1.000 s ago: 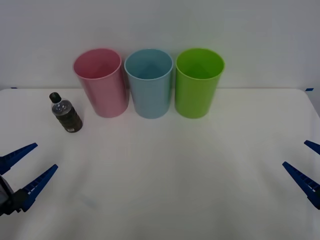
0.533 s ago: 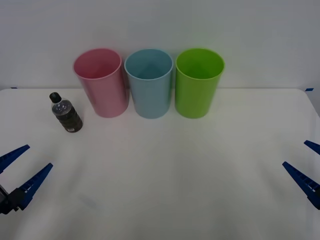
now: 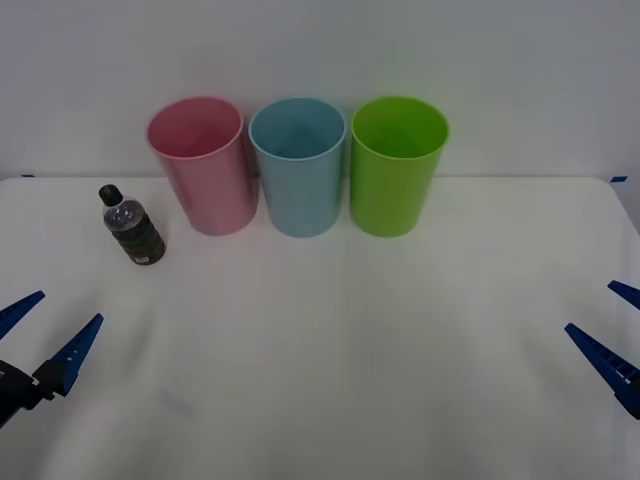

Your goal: Grasp the object on the table and drop it into the matching bin: aluminum can to the light blue bin, PET bottle to the pink bin.

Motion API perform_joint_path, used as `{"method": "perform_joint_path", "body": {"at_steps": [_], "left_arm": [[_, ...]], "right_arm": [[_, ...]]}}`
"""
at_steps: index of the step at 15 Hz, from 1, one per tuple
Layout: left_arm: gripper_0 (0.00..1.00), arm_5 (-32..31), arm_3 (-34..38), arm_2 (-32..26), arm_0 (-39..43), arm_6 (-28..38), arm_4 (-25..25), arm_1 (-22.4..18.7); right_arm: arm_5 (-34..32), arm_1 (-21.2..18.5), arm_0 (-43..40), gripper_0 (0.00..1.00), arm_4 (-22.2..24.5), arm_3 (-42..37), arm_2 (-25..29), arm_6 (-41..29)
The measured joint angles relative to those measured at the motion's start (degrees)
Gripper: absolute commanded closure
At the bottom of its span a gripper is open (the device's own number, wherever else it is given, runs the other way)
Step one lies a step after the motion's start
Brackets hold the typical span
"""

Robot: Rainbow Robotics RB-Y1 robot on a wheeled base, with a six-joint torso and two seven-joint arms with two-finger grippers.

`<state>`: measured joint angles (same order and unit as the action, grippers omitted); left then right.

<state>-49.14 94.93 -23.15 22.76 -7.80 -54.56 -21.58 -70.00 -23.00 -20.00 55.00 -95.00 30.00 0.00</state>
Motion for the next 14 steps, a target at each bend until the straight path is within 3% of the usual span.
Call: {"method": "perform_joint_path", "body": {"at_steps": [5, 11, 14], "left_arm": [[0.0, 7.8, -0.42, 1.97, -1.82, -2.49, -1.81, 0.04], [0.0, 8.98, -13.08, 3.05, -12.06, -6.33, -3.49, 0.34], [0.0, 14.51, -15.7, 5.07, -14.97, -6.01, -3.53, 0.4]], "right_arm": [[0.0, 0.0, 0.0, 0.0, 0.0, 0.0, 0.0, 0.0], [0.0, 0.0, 0.0, 0.0, 0.0, 0.0, 0.0, 0.0], [0.0, 0.0, 0.0, 0.0, 0.0, 0.0, 0.0, 0.0]]}}
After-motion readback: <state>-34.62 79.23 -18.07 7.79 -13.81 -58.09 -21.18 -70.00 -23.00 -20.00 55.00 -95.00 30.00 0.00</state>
